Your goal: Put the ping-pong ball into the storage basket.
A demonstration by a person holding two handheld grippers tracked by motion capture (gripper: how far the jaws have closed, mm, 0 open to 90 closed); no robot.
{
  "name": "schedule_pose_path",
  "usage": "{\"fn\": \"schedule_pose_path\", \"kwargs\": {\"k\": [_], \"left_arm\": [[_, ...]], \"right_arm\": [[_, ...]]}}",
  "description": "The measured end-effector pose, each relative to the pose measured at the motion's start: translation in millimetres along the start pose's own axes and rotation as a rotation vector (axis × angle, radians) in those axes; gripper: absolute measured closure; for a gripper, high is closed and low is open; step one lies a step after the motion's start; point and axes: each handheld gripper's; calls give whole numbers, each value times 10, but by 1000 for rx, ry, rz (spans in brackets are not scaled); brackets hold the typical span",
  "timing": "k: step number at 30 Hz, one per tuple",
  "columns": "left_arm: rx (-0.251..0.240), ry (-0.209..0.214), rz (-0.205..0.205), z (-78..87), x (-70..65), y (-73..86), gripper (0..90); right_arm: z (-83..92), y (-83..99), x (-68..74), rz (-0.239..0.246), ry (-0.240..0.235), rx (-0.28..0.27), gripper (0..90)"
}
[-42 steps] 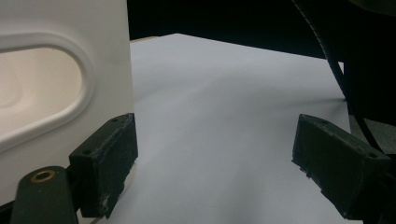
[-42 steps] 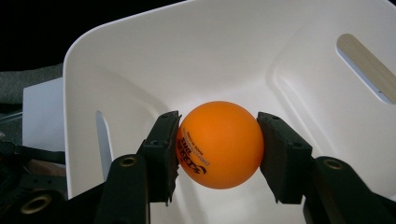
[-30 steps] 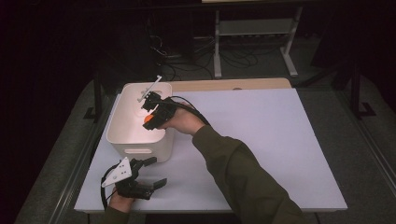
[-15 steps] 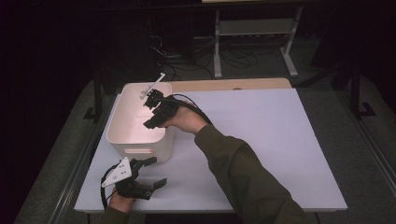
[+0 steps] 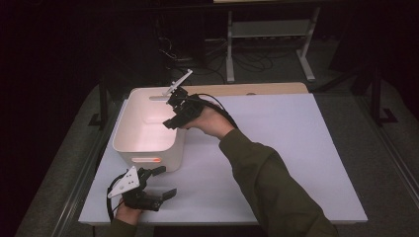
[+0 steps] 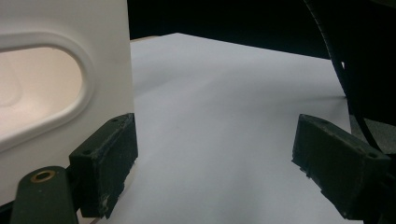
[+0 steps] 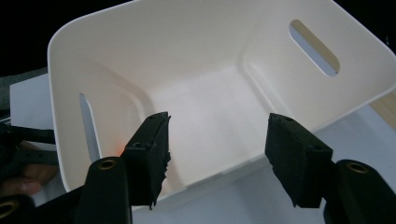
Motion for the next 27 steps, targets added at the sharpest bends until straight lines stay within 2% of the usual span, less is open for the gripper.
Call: {"fn": "schedule_pose_path", "kwargs": {"k": [9, 27], "left_arm": [[2, -1, 4, -3, 2, -1, 140], [7, -1, 1, -7, 4, -3, 140]], "right_arm": [[196, 165, -136, -30, 31, -29, 360], [370, 566, -306, -69, 66, -60, 258]]}}
Point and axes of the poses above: each handheld gripper's, and its own axes: z roughly backward along the jaws, y roughly out of its underside, x roughly to its left, and after that the axes turned 1 degree about y, right-handed
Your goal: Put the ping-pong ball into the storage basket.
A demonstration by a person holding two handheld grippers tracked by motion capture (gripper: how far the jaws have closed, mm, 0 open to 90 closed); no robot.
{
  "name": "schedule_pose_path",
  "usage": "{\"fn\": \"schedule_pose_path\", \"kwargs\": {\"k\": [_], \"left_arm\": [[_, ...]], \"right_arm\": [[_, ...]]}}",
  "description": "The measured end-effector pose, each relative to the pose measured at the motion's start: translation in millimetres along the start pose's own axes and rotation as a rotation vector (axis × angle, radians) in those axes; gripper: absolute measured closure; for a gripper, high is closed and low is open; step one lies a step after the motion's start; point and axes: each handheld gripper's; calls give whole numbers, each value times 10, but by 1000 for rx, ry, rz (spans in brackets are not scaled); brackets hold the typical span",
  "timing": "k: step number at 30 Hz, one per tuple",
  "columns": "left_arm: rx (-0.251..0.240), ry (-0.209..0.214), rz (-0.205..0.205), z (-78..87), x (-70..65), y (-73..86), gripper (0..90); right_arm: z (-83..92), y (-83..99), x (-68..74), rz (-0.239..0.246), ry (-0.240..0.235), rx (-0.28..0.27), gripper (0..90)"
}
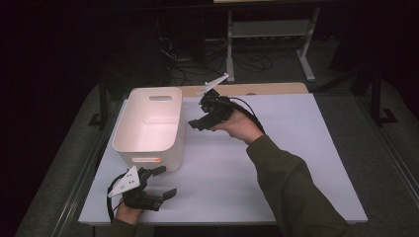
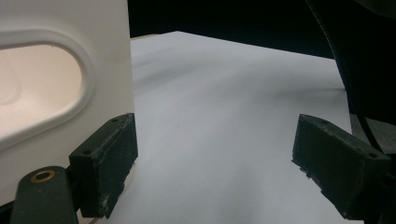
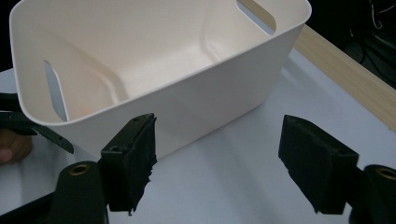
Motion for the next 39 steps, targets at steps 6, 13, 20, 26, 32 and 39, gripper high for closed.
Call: {"fn": "schedule_pose_path", "kwargs": {"k": [6, 13, 20, 26, 32, 39], "left_arm": [[-1, 1, 2, 2, 0, 1, 140], [4, 3, 6, 1, 2, 0, 140], [5, 2, 4, 1, 1, 0, 140], [4, 2, 4, 1, 1, 0, 140], [3, 2, 5, 2, 2, 0, 140], [5, 2, 6, 1, 1, 0, 140]], "right_arm": [[47, 134, -23, -12, 3, -12, 195], [83, 317, -47, -30, 18, -12, 130], [116, 498, -74, -48, 42, -18, 91], [135, 651, -76, -58, 43, -18, 31], [144, 827, -81, -56, 51, -34, 0], [189, 1027, -88, -82, 64, -47, 0]]}}
Point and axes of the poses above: each handheld gripper's, and its own axes: z roughly backward along the jaws, y roughly out of its underside, x roughly to its left, and after that the axes turned 1 degree about y, right-handed
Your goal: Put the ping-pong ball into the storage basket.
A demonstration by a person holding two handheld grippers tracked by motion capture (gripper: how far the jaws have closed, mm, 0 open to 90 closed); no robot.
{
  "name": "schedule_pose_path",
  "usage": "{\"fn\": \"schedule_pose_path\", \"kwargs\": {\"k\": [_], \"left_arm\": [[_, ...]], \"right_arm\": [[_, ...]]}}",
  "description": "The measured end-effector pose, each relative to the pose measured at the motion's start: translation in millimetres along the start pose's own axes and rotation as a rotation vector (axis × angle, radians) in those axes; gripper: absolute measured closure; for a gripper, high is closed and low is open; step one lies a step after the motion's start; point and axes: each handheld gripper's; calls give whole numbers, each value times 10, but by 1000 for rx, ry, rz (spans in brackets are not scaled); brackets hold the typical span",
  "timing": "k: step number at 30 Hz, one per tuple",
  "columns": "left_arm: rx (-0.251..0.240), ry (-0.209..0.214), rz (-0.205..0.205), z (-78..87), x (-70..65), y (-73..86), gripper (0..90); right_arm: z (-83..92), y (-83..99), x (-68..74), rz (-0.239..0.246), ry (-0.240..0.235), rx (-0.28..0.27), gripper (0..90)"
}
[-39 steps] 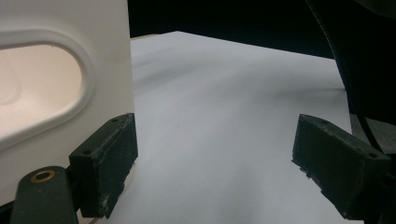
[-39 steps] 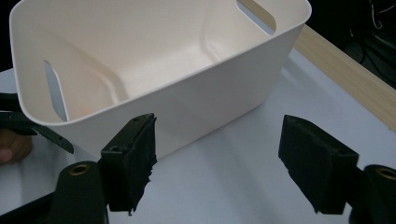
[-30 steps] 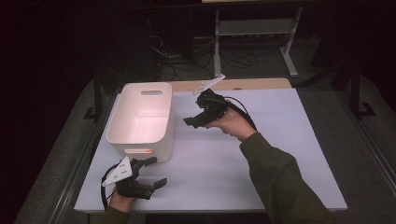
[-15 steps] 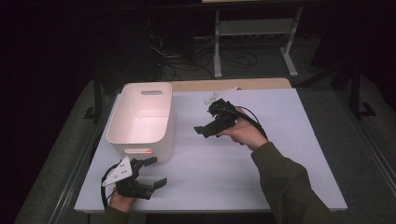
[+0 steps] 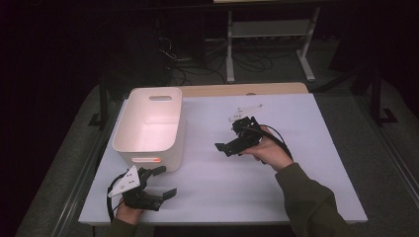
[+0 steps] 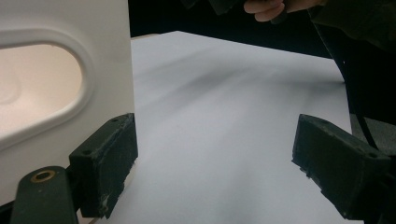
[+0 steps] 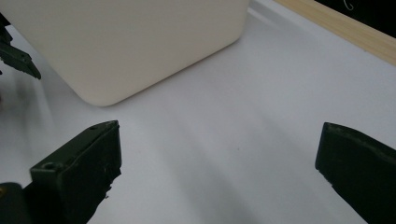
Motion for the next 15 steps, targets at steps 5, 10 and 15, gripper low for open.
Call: {"fn": "schedule_pose_path", "kwargs": {"k": [5, 10, 15], "left_arm": [[1, -1, 0, -1, 1, 0, 140], [1, -1, 1, -1, 1, 0, 140], [0, -1, -1, 0, 0, 0, 140]], "right_arm": [[42, 153, -26, -9, 11, -8, 0], [76, 312, -47, -27, 19, -11, 0], [115, 459, -63, -41, 28, -16, 0]]}}
Point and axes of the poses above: each handheld gripper's, and its own axes: z roughly backward along the jaws, y roughly out of its underside, x roughly to its left, and after that the axes turned 1 degree about y, right-handed
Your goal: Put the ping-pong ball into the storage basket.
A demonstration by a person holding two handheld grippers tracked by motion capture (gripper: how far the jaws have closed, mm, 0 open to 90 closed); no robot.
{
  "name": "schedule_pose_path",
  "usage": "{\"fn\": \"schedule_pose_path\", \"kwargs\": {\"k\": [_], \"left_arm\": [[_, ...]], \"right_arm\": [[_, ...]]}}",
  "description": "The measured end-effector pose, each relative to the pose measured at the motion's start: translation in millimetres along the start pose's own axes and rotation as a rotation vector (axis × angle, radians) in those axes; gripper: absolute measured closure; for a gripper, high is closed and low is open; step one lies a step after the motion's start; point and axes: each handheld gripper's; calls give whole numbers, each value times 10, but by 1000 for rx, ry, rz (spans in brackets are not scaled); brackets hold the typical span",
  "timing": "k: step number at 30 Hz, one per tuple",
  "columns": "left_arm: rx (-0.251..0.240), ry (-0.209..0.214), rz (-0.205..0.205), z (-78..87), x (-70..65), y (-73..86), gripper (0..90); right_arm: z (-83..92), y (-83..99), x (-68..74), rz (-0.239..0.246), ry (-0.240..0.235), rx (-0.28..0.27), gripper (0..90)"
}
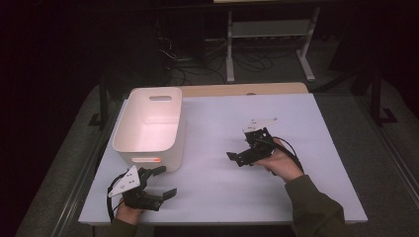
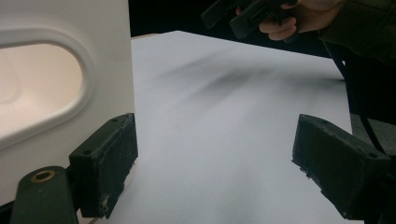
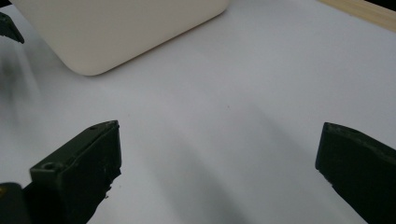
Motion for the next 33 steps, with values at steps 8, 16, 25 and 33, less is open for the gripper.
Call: {"fn": "schedule_pose_path", "kwargs": {"k": [8, 16, 25, 33], "left_arm": [[0, 0, 0, 0, -1, 0, 140], [-4, -1, -2, 0, -4, 1, 140], [-6, 0, -4, 1, -5, 2, 140], [-8, -1, -7, 1, -7, 2, 140]], "right_arm": [[75, 243, -9, -27, 9, 11, 0], [169, 428, -17, -51, 19, 0, 0], [271, 605, -26, -72, 43, -10, 0], [402, 786, -66, -98, 70, -17, 0]]}}
Point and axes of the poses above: each handheld gripper's, and its own axes: z roughly backward along the jaws, y roughly out of its underside, x roughly to its left, and after that the axes turned 1 degree about y, right-handed
